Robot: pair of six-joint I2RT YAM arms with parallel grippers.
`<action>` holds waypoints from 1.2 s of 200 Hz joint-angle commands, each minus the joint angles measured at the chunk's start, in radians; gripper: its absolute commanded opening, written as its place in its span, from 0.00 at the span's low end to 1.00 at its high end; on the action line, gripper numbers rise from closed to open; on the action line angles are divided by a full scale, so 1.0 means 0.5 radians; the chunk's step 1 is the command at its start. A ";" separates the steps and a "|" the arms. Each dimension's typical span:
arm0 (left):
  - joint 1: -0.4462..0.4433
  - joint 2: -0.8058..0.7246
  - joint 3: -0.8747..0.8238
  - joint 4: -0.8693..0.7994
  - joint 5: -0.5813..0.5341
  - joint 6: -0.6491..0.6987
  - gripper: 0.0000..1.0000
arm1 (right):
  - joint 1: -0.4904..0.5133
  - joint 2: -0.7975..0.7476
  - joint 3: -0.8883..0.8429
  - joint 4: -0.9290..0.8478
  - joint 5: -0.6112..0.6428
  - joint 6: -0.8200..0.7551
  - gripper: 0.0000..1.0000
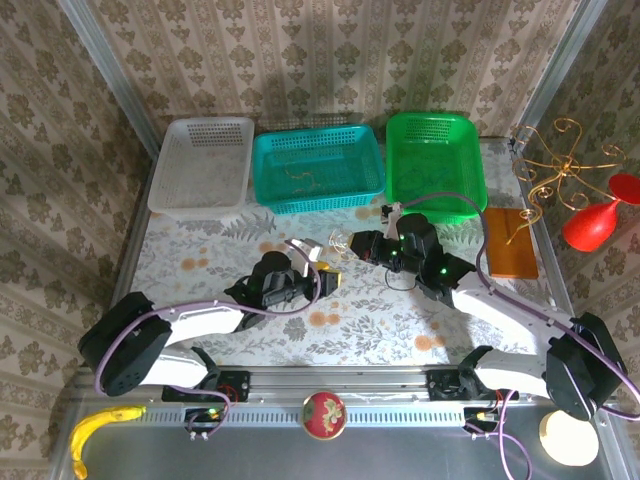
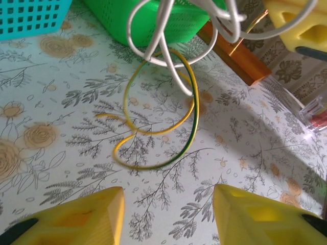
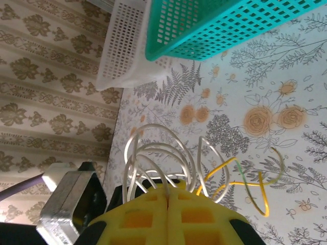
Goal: Untangle the cables
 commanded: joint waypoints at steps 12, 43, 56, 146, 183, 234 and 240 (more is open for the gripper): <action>-0.022 0.053 0.096 0.073 0.066 0.058 0.50 | 0.039 -0.057 0.057 -0.048 0.075 0.037 0.00; -0.025 0.077 0.125 0.070 0.067 0.061 0.49 | 0.073 -0.060 0.063 -0.044 0.083 0.042 0.00; -0.027 0.087 0.137 0.071 0.066 0.060 0.49 | 0.085 -0.061 0.066 -0.040 0.085 0.044 0.00; -0.025 0.131 0.133 0.140 0.050 0.047 0.12 | 0.120 -0.024 0.061 -0.002 0.119 0.061 0.00; -0.023 0.090 0.070 0.162 0.016 0.030 0.00 | 0.100 -0.005 0.032 0.026 0.182 0.058 0.00; 0.001 -0.059 -0.092 0.200 0.020 -0.035 0.00 | -0.009 0.083 -0.057 0.073 0.296 0.018 0.00; 0.003 -0.091 -0.116 0.198 0.019 -0.044 0.00 | -0.028 0.104 -0.073 0.082 0.317 0.010 0.00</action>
